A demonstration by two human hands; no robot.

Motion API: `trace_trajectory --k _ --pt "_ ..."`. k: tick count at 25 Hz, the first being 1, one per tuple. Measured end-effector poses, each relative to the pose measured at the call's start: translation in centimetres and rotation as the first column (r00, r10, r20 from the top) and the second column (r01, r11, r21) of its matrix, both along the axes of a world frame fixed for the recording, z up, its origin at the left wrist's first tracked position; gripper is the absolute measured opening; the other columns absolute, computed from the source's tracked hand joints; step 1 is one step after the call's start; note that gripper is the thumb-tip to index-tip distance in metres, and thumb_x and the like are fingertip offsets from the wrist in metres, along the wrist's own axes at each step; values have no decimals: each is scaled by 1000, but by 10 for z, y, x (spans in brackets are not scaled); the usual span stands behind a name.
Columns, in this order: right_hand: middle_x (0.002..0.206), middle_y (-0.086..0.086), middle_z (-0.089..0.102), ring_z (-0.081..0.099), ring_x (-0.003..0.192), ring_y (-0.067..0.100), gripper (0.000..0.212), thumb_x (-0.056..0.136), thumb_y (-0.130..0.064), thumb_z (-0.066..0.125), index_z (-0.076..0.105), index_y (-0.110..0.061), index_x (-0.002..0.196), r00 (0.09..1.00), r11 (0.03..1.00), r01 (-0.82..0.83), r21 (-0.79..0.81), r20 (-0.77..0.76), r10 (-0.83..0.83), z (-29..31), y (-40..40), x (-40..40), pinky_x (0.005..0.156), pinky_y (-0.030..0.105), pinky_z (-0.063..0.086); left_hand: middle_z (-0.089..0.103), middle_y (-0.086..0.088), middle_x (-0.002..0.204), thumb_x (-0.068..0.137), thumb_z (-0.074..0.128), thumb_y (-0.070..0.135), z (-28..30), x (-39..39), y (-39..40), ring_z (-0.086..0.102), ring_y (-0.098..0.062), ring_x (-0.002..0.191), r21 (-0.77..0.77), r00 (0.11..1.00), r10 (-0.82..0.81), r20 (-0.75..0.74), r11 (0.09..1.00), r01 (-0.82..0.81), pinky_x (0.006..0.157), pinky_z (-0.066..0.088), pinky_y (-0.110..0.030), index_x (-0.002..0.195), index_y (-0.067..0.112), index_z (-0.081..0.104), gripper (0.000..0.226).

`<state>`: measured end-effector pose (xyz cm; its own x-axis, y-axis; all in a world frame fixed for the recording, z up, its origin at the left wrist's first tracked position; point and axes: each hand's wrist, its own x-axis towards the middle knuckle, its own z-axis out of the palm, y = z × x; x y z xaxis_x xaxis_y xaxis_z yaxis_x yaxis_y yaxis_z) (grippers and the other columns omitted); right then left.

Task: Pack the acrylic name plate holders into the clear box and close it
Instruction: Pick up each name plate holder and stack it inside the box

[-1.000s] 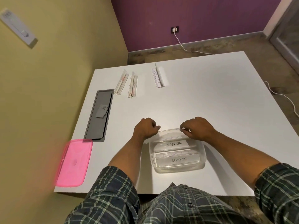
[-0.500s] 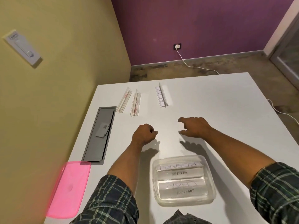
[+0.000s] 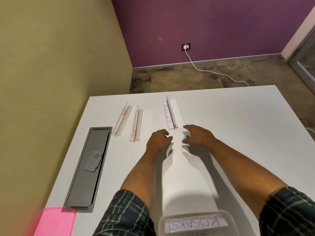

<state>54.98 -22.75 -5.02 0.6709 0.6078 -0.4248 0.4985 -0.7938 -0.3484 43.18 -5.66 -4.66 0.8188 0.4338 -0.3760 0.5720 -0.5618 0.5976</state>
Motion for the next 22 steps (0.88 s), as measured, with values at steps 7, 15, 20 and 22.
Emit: trace_trajectory --k 7,15,20,22 --pt "166 -5 24 40 145 19 93 88 -31 66 9 -27 162 957 946 227 233 -234 -172 -49 30 9 115 39 38 67 -7 119 102 49 42 -36 62 2 61 -24 111 -245 966 240 98 947 -211 96 42 -31 130 4 60 47" --pt "119 -9 69 69 91 19 80 85 -19 50 19 -55 150 916 896 295 332 -365 -167 -67 61 -1 80 36 58 64 -8 78 100 52 24 -54 87 -4 57 -26 73 -520 871 490 37 754 -402 72 48 -37 86 8 68 26" --pt "151 -6 51 60 122 26 89 89 -22 53 2 -49 156 952 945 149 292 -299 -57 -66 50 -5 99 40 50 75 -9 85 91 52 10 -51 78 3 68 -23 75 -425 834 552 21 760 -492 63 49 -24 85 11 71 20" --pt "153 -3 49 58 125 29 90 89 -26 56 0 -49 156 985 963 21 270 -168 26 -59 42 -9 100 40 50 76 -12 86 92 48 7 -44 67 7 70 -23 75 -400 825 564 33 764 -506 55 46 -20 87 9 72 24"
